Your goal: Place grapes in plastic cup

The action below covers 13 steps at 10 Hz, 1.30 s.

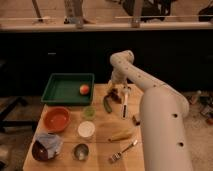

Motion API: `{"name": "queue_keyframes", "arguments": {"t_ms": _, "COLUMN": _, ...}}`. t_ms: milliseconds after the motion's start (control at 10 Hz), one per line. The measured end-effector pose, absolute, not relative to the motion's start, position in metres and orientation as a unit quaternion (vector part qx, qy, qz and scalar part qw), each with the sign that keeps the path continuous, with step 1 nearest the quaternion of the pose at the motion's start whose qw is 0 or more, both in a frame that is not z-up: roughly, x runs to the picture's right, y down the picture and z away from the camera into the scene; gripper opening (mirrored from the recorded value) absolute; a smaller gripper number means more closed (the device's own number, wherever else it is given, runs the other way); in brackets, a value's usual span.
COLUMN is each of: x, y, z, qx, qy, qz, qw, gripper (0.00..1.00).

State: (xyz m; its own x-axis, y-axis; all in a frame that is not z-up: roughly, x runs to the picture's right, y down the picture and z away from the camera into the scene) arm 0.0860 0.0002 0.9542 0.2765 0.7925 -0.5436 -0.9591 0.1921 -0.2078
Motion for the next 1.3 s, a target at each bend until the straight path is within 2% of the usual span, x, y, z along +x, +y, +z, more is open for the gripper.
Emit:
{"name": "queue_keyframes", "arguments": {"t_ms": 800, "x": 0.083, "y": 0.012, "z": 0.970, "qx": -0.291, "qy": 0.148, "qz": 0.617, "qw": 0.716, "gripper": 0.80}}
{"name": "queue_keyframes", "arguments": {"t_ms": 1300, "x": 0.070, "y": 0.015, "z": 0.969, "qx": -0.292, "qy": 0.163, "qz": 0.610, "qw": 0.719, "gripper": 0.80}}
